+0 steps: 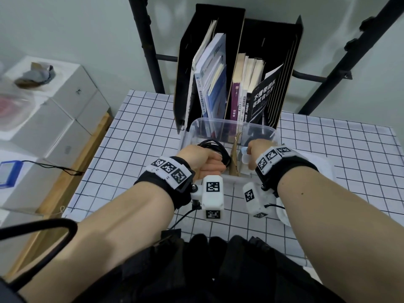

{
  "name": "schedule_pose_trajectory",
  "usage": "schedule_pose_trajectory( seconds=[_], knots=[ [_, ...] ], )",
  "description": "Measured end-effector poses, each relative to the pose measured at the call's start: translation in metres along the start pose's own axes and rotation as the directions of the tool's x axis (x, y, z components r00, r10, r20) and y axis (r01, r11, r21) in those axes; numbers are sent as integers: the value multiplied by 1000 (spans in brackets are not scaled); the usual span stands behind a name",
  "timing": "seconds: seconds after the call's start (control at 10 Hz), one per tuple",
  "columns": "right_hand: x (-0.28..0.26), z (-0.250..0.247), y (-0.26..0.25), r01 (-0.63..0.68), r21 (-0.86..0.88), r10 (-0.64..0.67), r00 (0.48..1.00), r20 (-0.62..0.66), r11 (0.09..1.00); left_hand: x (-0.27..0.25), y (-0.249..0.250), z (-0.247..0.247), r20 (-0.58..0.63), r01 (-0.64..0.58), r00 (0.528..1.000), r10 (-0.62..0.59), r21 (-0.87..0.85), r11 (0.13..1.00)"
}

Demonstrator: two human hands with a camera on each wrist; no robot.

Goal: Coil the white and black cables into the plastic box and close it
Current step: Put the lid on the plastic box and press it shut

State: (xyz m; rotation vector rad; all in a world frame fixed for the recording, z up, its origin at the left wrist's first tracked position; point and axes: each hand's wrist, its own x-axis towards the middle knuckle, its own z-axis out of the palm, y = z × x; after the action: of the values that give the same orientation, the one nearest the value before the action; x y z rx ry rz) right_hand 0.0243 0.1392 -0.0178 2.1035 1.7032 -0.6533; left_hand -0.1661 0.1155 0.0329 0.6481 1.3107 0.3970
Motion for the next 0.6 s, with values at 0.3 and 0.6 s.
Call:
schedule_pose_trajectory(
  seconds=[0.3, 0.6],
  knots=[
    [22, 25, -1, 52, -123, -46, 998, 47, 991, -1, 0, 1, -6, 24, 1000, -24, -10, 1000],
    [6, 17, -5, 24, 17, -23, 998, -63, 1000, 1, 2, 1, -7, 26, 1000, -26, -24, 999]
  ],
)
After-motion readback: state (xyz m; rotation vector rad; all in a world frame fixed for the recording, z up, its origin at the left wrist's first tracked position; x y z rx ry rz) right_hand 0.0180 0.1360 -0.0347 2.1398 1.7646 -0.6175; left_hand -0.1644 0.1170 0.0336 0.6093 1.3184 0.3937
